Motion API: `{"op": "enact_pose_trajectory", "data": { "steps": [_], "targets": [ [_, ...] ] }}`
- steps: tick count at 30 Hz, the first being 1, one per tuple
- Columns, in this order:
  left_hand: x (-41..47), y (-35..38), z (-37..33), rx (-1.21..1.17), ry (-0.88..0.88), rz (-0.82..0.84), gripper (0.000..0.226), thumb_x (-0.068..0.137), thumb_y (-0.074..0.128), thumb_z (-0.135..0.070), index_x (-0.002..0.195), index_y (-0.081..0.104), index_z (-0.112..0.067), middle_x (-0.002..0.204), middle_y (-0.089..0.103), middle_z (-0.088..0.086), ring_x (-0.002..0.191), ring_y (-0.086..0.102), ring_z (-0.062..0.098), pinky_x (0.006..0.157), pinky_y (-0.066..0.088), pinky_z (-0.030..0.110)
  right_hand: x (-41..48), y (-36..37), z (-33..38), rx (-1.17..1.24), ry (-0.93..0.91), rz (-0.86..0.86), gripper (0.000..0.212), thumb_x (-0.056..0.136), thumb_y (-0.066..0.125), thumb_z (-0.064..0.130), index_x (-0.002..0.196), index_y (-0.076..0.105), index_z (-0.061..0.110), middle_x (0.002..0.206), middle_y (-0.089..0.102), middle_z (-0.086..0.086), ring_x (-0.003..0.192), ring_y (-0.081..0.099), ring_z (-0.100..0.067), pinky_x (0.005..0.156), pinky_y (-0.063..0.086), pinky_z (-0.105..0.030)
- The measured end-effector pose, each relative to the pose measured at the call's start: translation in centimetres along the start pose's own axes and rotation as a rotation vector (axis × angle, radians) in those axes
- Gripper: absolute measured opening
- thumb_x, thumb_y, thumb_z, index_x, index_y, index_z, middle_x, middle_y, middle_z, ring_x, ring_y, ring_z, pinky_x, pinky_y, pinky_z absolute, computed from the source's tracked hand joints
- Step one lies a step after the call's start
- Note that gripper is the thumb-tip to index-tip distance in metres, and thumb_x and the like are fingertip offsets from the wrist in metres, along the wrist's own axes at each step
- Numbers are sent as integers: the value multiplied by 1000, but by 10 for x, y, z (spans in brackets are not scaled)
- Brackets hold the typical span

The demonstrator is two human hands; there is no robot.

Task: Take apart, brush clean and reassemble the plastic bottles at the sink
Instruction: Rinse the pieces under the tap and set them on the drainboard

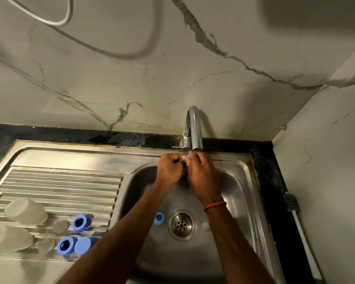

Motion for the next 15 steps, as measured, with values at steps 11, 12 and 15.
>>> {"op": "enact_pose_trajectory", "data": {
  "steps": [11, 12, 15],
  "targets": [
    [10, -3, -10, 173, 377, 20, 31, 99, 53, -35, 69, 59, -38, 66, 62, -11, 70, 61, 21, 72, 51, 42, -13, 65, -15, 1583, 1234, 591, 41, 102, 39, 44, 86, 60, 13, 67, 55, -7, 40, 49, -13, 34, 35, -16],
    [12, -4, -7, 162, 367, 10, 31, 98, 53, -35, 68, 59, -38, 64, 62, -9, 68, 61, 20, 71, 52, 42, -12, 66, -18, 1510, 1184, 559, 40, 102, 39, 44, 85, 59, 14, 65, 56, -6, 41, 49, -13, 37, 36, -17],
    [16, -7, -2, 95, 318, 16, 27, 98, 52, -28, 77, 67, -25, 73, 68, -2, 71, 65, 20, 72, 55, 45, -2, 45, -23, 1039, 826, 343, 30, 105, 39, 41, 92, 58, 22, 72, 61, 0, 56, 55, -12, 51, 44, -26]
  ]
}}
Point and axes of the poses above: each hand's wrist, its own x-axis towards the middle knuckle, its own y-axis out of the palm, z = x × y, the point moved 8 cm from there along x, towards the middle knuckle
